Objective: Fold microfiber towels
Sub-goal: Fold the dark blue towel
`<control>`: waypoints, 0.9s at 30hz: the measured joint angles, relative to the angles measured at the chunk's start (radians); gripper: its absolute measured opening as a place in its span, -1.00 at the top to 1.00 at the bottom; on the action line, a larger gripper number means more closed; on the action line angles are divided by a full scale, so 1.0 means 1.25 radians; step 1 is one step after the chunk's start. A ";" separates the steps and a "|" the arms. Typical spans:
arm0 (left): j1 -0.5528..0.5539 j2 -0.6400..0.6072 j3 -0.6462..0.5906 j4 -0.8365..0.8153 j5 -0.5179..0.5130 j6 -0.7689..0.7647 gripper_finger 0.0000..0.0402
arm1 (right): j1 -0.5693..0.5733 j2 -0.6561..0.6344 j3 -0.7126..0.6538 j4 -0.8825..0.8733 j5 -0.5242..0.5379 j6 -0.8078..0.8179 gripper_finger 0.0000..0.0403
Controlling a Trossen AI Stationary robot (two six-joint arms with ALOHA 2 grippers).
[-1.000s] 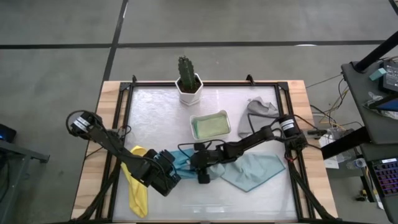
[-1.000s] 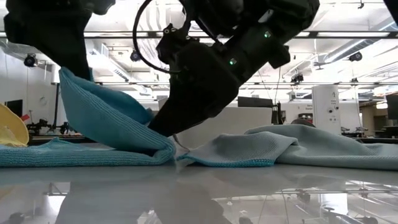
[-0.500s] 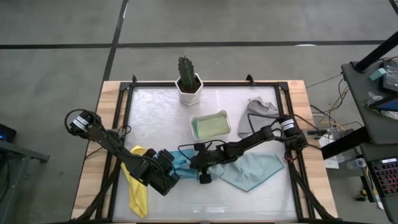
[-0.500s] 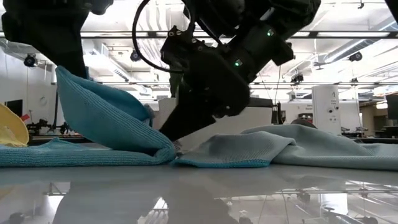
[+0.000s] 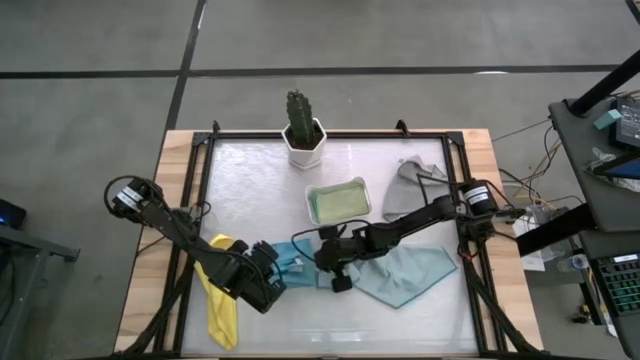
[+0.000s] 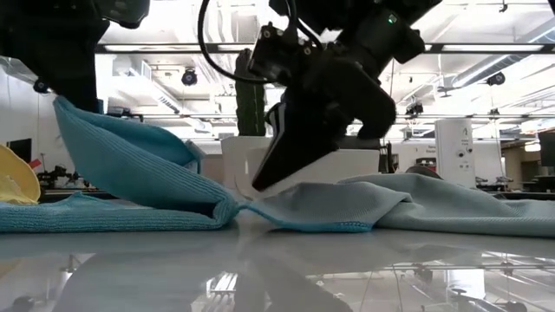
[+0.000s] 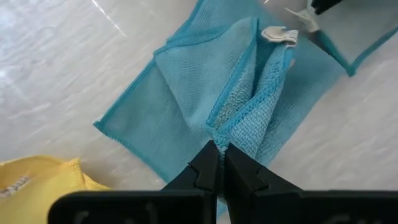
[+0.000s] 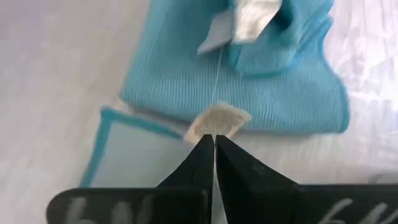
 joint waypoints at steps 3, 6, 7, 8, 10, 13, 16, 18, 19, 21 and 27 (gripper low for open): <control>-0.001 0.000 0.000 0.003 0.001 0.000 1.00 | 0.000 0.000 -0.005 0.004 0.000 -0.007 0.96; -0.001 0.000 0.000 0.002 0.000 0.001 1.00 | 0.000 0.000 -0.006 0.006 -0.001 -0.024 0.96; -0.001 0.000 0.000 0.001 0.001 0.001 1.00 | 0.000 0.000 -0.006 -0.011 -0.017 -0.042 0.96; -0.001 0.000 0.000 0.000 0.001 0.001 1.00 | 0.000 0.000 -0.006 -0.038 -0.046 -0.066 0.96; -0.001 0.000 0.000 -0.001 0.000 0.001 1.00 | 0.001 0.006 -0.008 -0.103 -0.089 -0.092 0.96; -0.001 0.000 0.000 -0.003 0.001 0.001 1.00 | 0.002 0.022 -0.009 -0.177 -0.093 -0.081 0.96; -0.001 0.002 0.000 -0.003 0.001 0.001 1.00 | -0.006 0.037 -0.012 -0.298 -0.093 -0.063 0.96; -0.001 0.002 0.000 -0.003 0.001 0.001 1.00 | -0.014 0.038 -0.025 -0.362 -0.092 -0.043 0.96; -0.001 0.003 -0.001 -0.003 0.001 0.001 1.00 | -0.018 0.037 -0.030 -0.374 -0.093 -0.035 0.96; -0.001 0.003 -0.001 -0.003 0.001 0.001 1.00 | -0.028 0.025 -0.041 -0.387 -0.093 -0.012 0.96; -0.004 0.003 -0.001 -0.001 0.004 0.001 1.00 | -0.035 -0.036 -0.074 -0.445 -0.083 0.041 0.96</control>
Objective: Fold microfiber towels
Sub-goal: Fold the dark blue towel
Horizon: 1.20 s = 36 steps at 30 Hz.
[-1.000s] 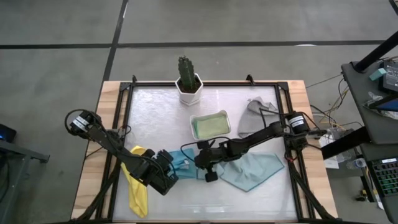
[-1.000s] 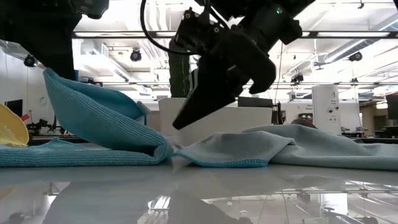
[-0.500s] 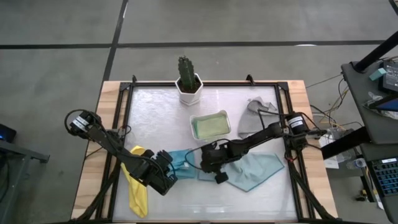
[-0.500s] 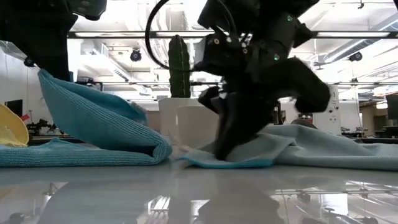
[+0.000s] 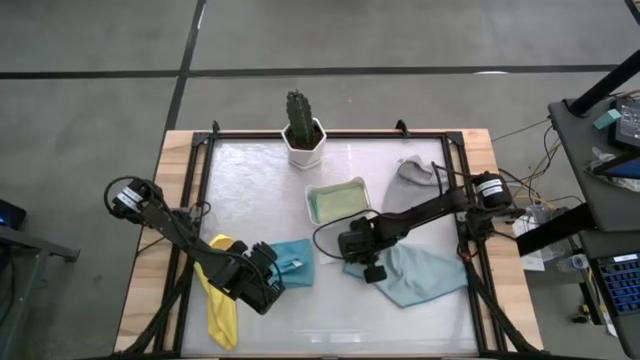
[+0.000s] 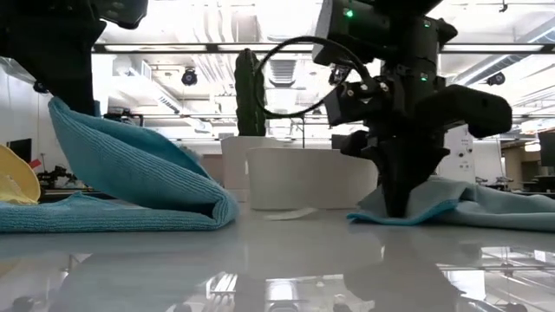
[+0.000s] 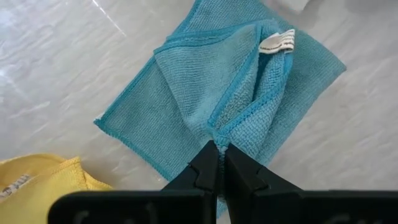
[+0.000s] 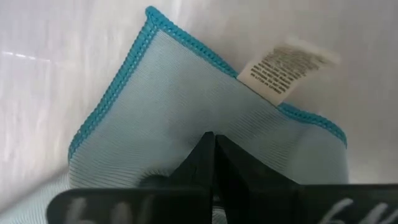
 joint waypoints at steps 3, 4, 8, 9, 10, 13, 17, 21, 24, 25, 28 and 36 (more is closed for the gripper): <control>-0.004 0.000 0.000 -0.002 0.017 0.000 1.00 | 0.000 -0.055 -0.024 0.023 0.001 0.008 0.96; -0.007 0.000 0.000 -0.002 0.021 0.001 1.00 | 0.001 -0.075 -0.034 0.042 0.002 0.008 0.96; -0.010 0.001 0.000 -0.001 0.083 0.006 1.00 | 0.005 -0.150 -0.079 0.117 0.006 -0.002 0.96; -0.010 0.004 0.000 -0.002 0.093 0.007 0.99 | 0.005 -0.172 -0.087 0.141 0.006 -0.005 0.96; -0.010 0.006 -0.002 -0.001 0.096 0.007 0.97 | 0.005 -0.192 -0.098 0.157 0.005 -0.008 0.96; -0.011 0.012 -0.007 -0.001 0.099 0.023 0.85 | 0.005 -0.228 -0.127 0.186 0.003 -0.015 0.96; -0.011 0.014 -0.010 -0.002 0.101 0.027 0.61 | 0.005 -0.258 -0.145 0.214 0.002 -0.015 0.96; -0.011 0.014 -0.013 -0.002 0.112 0.028 0.30 | 0.005 -0.258 -0.152 0.224 0.000 -0.020 0.96; -0.011 0.010 -0.013 -0.002 0.160 0.063 0.06 | 0.005 -0.255 -0.152 0.238 0.000 -0.034 0.96; -0.011 0.007 -0.013 0.000 0.165 0.073 0.00 | 0.005 -0.255 -0.152 0.243 0.000 -0.040 0.96; -0.010 0.005 0.003 0.006 0.154 0.125 -0.11 | 0.005 -0.249 -0.152 0.252 0.000 -0.054 0.96; 0.016 0.008 0.025 0.082 -0.009 0.216 -0.14 | 0.005 -0.249 -0.152 0.283 0.000 -0.070 0.96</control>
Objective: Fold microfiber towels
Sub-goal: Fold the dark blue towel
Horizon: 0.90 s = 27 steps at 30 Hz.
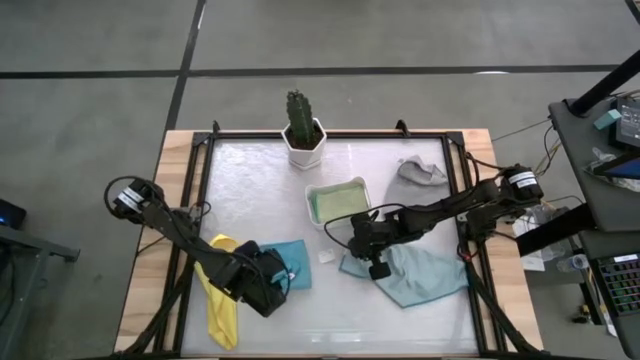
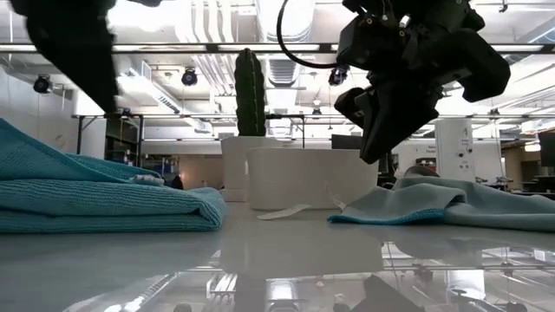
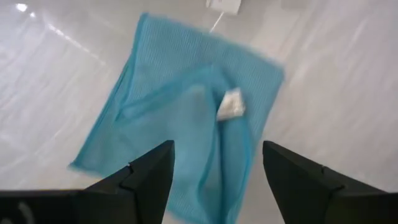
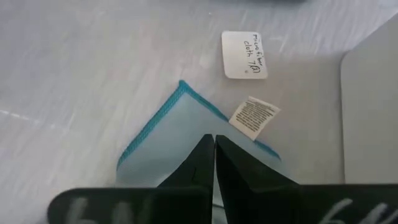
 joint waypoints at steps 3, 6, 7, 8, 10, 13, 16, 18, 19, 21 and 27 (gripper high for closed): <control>0.026 0.017 -0.016 0.068 -0.016 0.007 -0.14 | 0.000 0.000 0.000 0.000 0.000 -0.001 0.96; 0.048 0.056 -0.013 0.081 -0.007 0.023 -0.13 | 0.000 0.000 -0.001 0.000 0.000 -0.002 0.96; 0.056 0.070 -0.011 0.080 0.007 0.023 -0.13 | 0.000 0.000 -0.001 0.001 0.000 -0.002 0.96; 0.063 0.084 -0.008 0.084 0.026 0.021 -0.12 | 0.000 0.000 -0.002 0.000 0.000 -0.002 0.96; 0.076 0.109 -0.003 0.079 0.066 0.018 -0.10 | 0.000 0.000 -0.003 0.000 0.000 -0.002 0.96; 0.086 0.136 0.013 0.073 0.089 0.017 -0.07 | 0.000 0.000 -0.004 0.000 0.000 -0.007 0.96; 0.090 0.141 0.018 0.069 0.089 0.016 -0.06 | 0.000 -0.001 -0.005 0.001 0.000 -0.008 0.96; 0.090 0.141 0.018 0.079 0.089 0.015 -0.06 | 0.000 -0.001 -0.005 0.001 0.000 -0.008 0.96; 0.090 0.143 0.018 0.084 0.088 0.015 -0.06 | 0.000 -0.001 -0.005 0.002 0.000 -0.008 0.96; 0.090 0.152 0.018 0.098 0.087 0.015 -0.05 | 0.000 -0.001 -0.005 0.004 0.000 -0.008 0.96; 0.090 0.192 0.018 0.091 0.087 0.014 -0.05 | 0.000 -0.001 -0.005 0.005 0.000 -0.008 0.96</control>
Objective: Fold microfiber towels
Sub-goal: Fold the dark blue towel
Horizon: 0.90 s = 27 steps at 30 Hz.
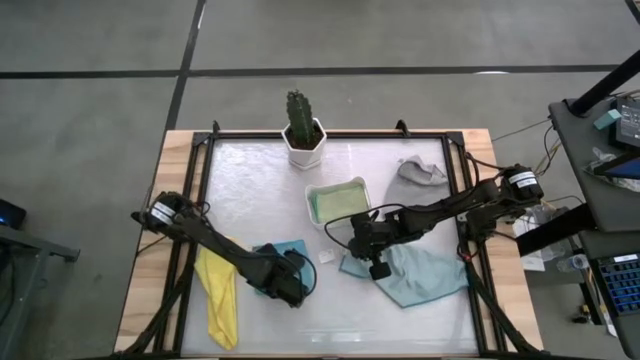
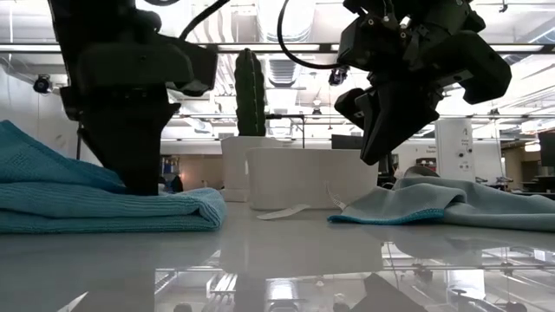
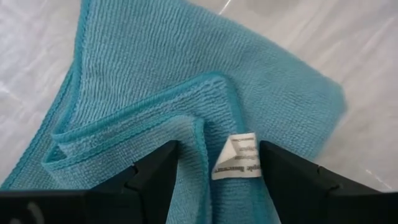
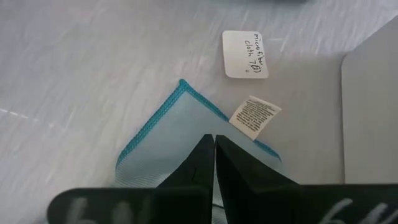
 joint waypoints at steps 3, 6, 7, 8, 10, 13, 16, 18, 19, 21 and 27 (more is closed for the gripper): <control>0.000 0.001 0.001 -0.001 -0.006 0.001 -0.01 | 0.000 0.000 0.000 0.000 0.000 0.000 0.96; 0.000 -0.004 0.001 -0.008 -0.012 0.001 0.12 | 0.000 0.000 0.000 0.000 0.000 0.000 0.96; 0.000 -0.006 0.001 -0.009 -0.015 0.001 0.18 | 0.000 0.000 0.000 0.000 0.000 0.000 0.96; 0.000 -0.007 0.001 -0.008 -0.015 0.001 0.24 | 0.000 0.000 0.000 0.001 0.000 0.000 0.96; 0.000 -0.007 0.001 -0.008 -0.015 0.001 0.39 | 0.000 0.000 0.000 0.001 0.000 0.000 0.96; 0.000 -0.007 0.001 -0.008 -0.015 0.002 0.66 | 0.000 0.000 0.000 0.001 0.000 0.000 0.96; 0.000 -0.015 0.001 -0.019 -0.015 0.007 0.93 | 0.000 0.000 0.000 0.002 0.000 0.000 0.96; 0.000 -0.030 0.001 -0.053 -0.016 0.006 0.96 | 0.000 0.000 0.000 0.003 0.000 0.000 0.96; 0.000 -0.039 0.001 -0.080 -0.016 0.004 0.95 | 0.000 0.000 0.000 0.003 0.000 0.000 0.96; -0.002 -0.056 0.001 -0.144 -0.021 0.001 0.95 | 0.000 0.000 0.000 0.004 0.000 0.000 0.96; -0.007 -0.094 -0.005 -0.268 -0.034 0.000 0.97 | 0.000 0.000 0.000 0.014 0.000 0.002 0.96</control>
